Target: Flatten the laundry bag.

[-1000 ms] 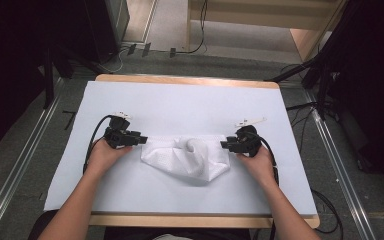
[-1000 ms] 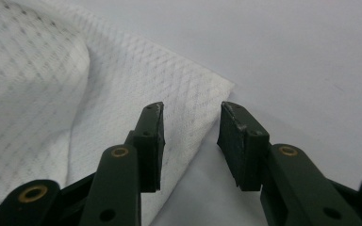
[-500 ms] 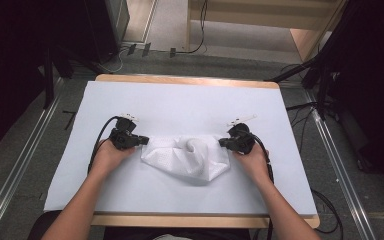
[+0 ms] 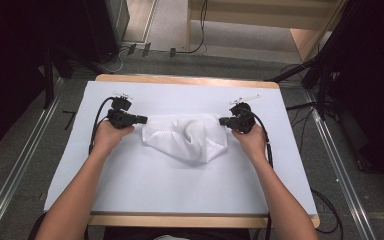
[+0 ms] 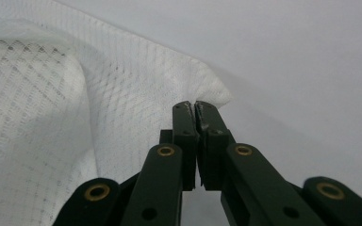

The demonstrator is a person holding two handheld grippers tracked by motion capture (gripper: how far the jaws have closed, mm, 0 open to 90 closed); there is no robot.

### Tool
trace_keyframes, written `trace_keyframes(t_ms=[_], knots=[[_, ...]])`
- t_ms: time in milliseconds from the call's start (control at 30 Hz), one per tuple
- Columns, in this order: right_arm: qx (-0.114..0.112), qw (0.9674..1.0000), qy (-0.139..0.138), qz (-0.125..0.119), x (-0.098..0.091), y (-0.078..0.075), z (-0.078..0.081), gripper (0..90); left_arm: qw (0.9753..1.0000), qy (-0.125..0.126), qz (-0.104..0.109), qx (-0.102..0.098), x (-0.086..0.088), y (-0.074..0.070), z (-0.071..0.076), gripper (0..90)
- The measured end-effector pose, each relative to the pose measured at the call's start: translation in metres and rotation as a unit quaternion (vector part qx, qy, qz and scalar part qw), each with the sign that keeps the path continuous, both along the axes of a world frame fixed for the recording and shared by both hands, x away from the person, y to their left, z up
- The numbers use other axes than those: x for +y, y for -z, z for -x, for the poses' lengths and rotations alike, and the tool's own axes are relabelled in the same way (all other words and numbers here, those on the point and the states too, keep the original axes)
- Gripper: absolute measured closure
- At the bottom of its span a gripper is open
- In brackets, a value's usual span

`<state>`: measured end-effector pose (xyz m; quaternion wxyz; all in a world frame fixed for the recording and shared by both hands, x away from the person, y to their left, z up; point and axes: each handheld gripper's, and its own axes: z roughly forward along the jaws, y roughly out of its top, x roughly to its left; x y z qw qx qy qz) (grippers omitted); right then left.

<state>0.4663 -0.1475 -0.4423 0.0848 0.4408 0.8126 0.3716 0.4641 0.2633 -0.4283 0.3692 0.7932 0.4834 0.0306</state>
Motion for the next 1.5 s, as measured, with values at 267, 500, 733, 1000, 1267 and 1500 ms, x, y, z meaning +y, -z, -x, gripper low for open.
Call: trace_keyframes(t_ms=[267,500,733,1000,1267,1500], knots=[[-0.008,0.9997,0.022,-0.007,0.000,0.005,-0.024,88.8,0.9998,-0.014,-0.010,0.009,-0.004,0.007,-0.032,88.6],[-0.005,0.9993,0.036,0.001,-0.003,0.007,-0.025,72.1,0.9998,-0.013,-0.008,0.010,-0.003,0.001,-0.029,67.3],[-0.019,0.9992,0.015,-0.031,-0.002,-0.022,-0.001,86.0,0.9999,0.011,0.002,-0.008,-0.007,-0.023,0.000,68.0],[-0.013,0.9985,-0.033,-0.043,0.029,-0.026,0.016,90.0,0.9998,0.017,0.011,-0.010,-0.008,-0.019,0.029,67.8],[0.003,0.9963,-0.068,-0.053,0.052,-0.022,0.021,90.0,0.9998,0.017,0.013,-0.005,0.000,-0.012,0.039,59.1],[0.007,0.9935,-0.099,-0.056,0.065,-0.020,0.036,90.0,0.9997,0.020,0.009,-0.012,0.002,-0.012,0.042,54.2]])
